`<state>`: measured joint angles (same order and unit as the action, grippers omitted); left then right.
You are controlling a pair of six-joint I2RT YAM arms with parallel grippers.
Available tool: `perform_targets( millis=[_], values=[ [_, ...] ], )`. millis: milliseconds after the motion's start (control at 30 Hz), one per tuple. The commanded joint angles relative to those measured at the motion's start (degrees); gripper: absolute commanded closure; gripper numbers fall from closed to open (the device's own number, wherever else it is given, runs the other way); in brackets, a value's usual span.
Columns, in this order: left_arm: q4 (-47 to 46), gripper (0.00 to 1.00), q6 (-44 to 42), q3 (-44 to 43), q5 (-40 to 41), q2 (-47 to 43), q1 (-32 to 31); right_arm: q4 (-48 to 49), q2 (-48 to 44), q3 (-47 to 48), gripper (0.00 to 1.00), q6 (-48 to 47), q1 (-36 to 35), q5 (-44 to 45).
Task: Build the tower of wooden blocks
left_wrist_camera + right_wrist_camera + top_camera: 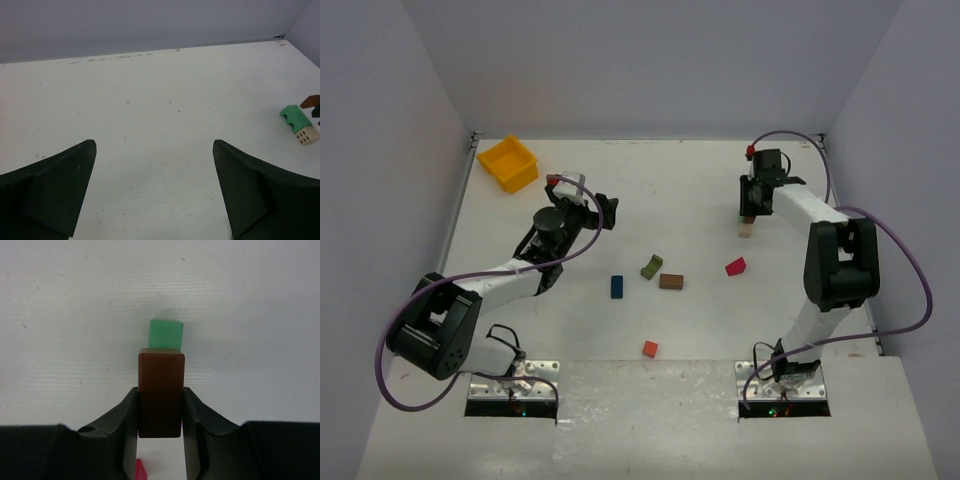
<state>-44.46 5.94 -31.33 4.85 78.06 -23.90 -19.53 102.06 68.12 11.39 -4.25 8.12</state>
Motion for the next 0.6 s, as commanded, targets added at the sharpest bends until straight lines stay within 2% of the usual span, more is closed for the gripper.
perform_targets(
  millis=[0,567],
  values=[
    [-4.11,0.0,0.59,0.13,-1.76,0.23,0.68,1.95,0.71,2.0,0.88,-0.74,-0.04,-1.51],
    [-4.16,0.0,0.27,0.33,-3.63,0.25,0.61,3.71,1.21,-1.11,0.86,1.03,0.03,0.56]
  ],
)
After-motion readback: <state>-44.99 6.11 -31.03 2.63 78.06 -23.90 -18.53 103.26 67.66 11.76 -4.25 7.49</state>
